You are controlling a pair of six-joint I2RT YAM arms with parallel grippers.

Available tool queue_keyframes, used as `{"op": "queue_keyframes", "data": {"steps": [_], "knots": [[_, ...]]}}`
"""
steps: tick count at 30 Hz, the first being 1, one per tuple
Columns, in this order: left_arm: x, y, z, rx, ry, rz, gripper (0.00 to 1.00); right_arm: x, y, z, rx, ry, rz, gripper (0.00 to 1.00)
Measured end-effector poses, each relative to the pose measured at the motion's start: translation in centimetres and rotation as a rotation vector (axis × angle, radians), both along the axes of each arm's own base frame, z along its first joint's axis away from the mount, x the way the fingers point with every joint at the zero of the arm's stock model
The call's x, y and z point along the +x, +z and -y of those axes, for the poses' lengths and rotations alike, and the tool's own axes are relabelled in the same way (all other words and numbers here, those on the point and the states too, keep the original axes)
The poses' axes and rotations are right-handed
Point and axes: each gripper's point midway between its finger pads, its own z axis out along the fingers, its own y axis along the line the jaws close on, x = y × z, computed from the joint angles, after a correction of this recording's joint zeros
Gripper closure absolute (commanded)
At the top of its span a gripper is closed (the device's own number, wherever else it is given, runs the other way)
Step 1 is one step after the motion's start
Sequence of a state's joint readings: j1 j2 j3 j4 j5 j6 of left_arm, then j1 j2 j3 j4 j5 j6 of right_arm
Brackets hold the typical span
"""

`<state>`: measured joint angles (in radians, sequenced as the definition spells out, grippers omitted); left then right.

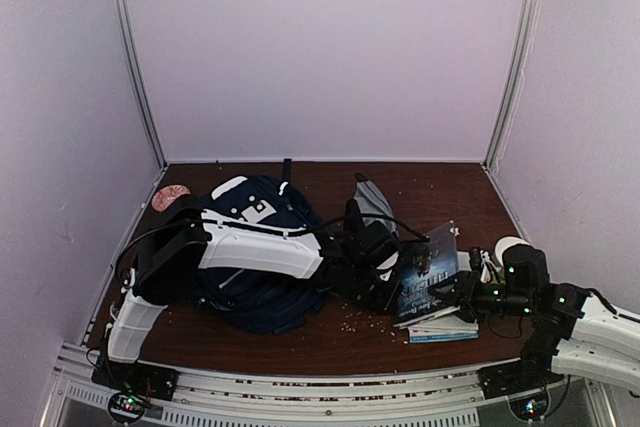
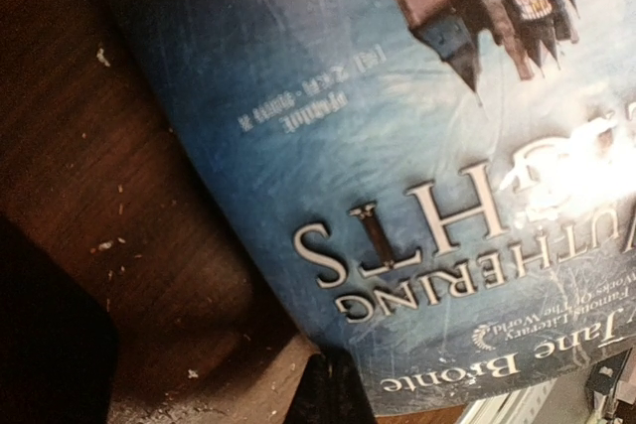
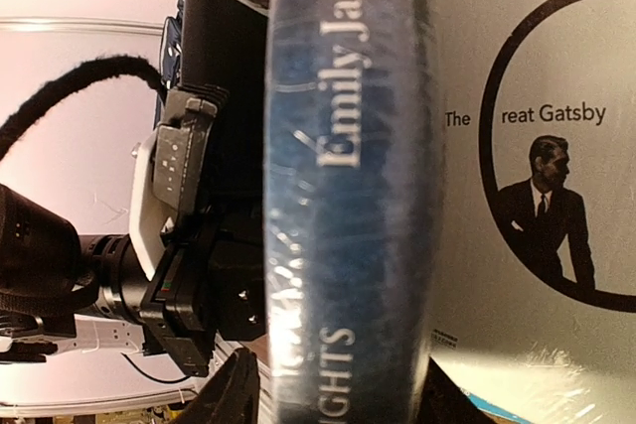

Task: Pack the student bag
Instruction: Pick up the book from the center of the board.

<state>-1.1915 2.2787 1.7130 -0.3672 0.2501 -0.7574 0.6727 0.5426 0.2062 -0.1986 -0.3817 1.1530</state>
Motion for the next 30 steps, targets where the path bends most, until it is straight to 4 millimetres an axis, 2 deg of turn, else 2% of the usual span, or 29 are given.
{"op": "queue_keyframes", "data": {"steps": [3,11,13,16,19,21,24,25,26,27,30], "knots": [[0.0,0.0,0.0,-0.001,-0.001,0.001,1.00,0.1,-0.2,0.4,-0.014,-0.019,-0.003,0.59],[0.1,0.1,-0.1,-0.001,-0.002,0.013,1.00,0.4,-1.4,2.1,-0.086,-0.102,-0.009,0.99],[0.1,0.1,-0.1,-0.002,-0.005,0.023,0.98,0.5,-1.2,2.3,-0.099,-0.104,0.002,1.00],[-0.2,-0.2,-0.7,0.020,-0.007,0.041,0.85,0.2,-0.6,2.6,-0.129,-0.092,0.009,1.00],[-0.7,0.5,-2.0,0.045,-0.012,0.064,0.58,-0.3,0.1,3.1,-0.166,-0.078,0.015,1.00],[-1.1,2.6,-2.8,0.038,-0.017,0.085,0.41,-0.7,1.0,3.5,-0.193,-0.066,0.024,1.00],[-1.4,8.2,-3.6,-0.008,-0.023,0.167,0.25,-1.1,3.1,4.1,-0.228,-0.043,0.055,1.00],[-1.5,10.6,-4.1,-0.029,-0.022,0.203,0.22,-1.3,4.0,4.2,-0.237,-0.032,0.072,1.00],[-1.6,14.7,-5.2,-0.070,-0.008,0.270,0.20,-1.4,5.1,4.3,-0.245,-0.018,0.096,1.00],[-2.0,15.7,-5.4,-0.084,-0.014,0.282,0.18,-1.5,6.0,4.3,-0.245,-0.001,0.118,1.00],[-2.3,22.5,-8.5,-0.169,0.008,0.421,0.13,-2.0,8.8,3.5,-0.237,0.084,0.200,1.00]]}}
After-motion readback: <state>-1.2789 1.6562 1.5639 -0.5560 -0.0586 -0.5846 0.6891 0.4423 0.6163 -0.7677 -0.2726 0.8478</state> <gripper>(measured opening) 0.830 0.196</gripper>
